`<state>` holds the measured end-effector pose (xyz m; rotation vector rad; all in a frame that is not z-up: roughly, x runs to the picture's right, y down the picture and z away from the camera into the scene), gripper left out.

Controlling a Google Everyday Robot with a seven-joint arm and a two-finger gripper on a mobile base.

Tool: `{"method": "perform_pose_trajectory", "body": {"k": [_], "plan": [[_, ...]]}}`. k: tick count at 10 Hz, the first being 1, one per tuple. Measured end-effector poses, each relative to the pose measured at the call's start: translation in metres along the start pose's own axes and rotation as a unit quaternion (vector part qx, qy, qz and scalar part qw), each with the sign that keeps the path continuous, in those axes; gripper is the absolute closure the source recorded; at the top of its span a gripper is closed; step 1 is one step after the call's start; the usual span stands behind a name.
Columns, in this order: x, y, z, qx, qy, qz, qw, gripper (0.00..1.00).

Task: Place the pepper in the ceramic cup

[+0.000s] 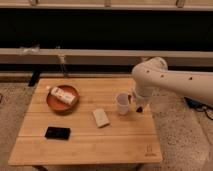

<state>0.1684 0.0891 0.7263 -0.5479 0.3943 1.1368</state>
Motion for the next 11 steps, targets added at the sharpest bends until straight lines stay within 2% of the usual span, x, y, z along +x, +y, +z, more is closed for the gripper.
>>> {"method": "perform_pose_trajectory", "body": {"k": [5,6,8,11], "plan": [[-0.016,-0.002,0.000,0.009,0.008,-0.018,0.9998,1.00],[-0.019,-0.002,0.000,0.010,0.008,-0.021,0.9997,0.95],[-0.024,0.000,-0.002,0.010,0.007,-0.027,0.9996,0.78],[-0.031,0.005,-0.004,0.009,0.007,-0.039,0.9992,0.48]]}}
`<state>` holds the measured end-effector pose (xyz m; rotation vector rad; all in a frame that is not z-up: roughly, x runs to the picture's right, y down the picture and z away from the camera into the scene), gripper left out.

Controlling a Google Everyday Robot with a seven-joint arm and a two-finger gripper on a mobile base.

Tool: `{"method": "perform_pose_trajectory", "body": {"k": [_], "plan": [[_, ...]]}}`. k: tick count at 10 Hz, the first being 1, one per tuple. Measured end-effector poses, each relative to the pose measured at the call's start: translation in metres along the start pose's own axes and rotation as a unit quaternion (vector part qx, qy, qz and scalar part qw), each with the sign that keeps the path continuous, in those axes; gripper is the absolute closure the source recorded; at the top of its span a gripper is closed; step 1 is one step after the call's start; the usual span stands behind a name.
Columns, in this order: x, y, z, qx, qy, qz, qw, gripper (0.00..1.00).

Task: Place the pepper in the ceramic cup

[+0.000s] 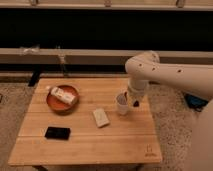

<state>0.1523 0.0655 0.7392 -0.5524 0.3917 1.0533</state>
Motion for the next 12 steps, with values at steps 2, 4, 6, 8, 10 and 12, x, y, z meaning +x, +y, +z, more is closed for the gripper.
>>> {"method": "perform_pose_trajectory", "body": {"k": [2,4,6,8,10,12], "plan": [[-0.0031,0.0042,-0.0009,-0.003,0.001,-0.008,1.0000,0.26],[-0.0041,0.0062,-0.0017,-0.005,0.004,-0.016,0.9999,0.20],[-0.0051,0.0073,-0.0026,-0.007,0.007,-0.023,0.9997,0.20],[-0.0071,0.0079,-0.0040,-0.007,0.007,-0.027,0.9996,0.20],[-0.0092,0.0087,-0.0047,-0.006,0.006,-0.029,0.9995,0.20],[-0.0106,0.0064,-0.0083,-0.007,-0.009,-0.016,0.9998,0.20]]}}
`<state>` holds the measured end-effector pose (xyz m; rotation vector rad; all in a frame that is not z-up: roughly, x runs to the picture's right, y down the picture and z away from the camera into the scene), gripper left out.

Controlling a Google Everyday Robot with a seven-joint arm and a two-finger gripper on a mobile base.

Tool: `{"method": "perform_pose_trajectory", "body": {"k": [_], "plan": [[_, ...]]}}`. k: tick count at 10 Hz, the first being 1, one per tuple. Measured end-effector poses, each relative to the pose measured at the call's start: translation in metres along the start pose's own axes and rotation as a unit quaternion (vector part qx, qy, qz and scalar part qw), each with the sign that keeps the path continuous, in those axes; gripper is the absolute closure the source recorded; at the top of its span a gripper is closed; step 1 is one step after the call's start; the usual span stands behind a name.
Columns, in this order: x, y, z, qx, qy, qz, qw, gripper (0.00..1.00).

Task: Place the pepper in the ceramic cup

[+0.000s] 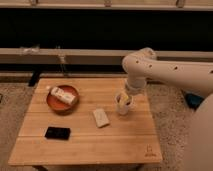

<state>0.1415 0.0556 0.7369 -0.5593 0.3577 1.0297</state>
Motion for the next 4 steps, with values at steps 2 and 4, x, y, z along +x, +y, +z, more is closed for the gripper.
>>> {"method": "perform_pose_trajectory", "body": {"k": [2,4], "plan": [[0.0000,-0.0006,-0.0001,0.000,-0.002,0.002,1.0000,0.20],[-0.0002,-0.0001,-0.0001,-0.001,-0.002,0.002,1.0000,0.20]]}}
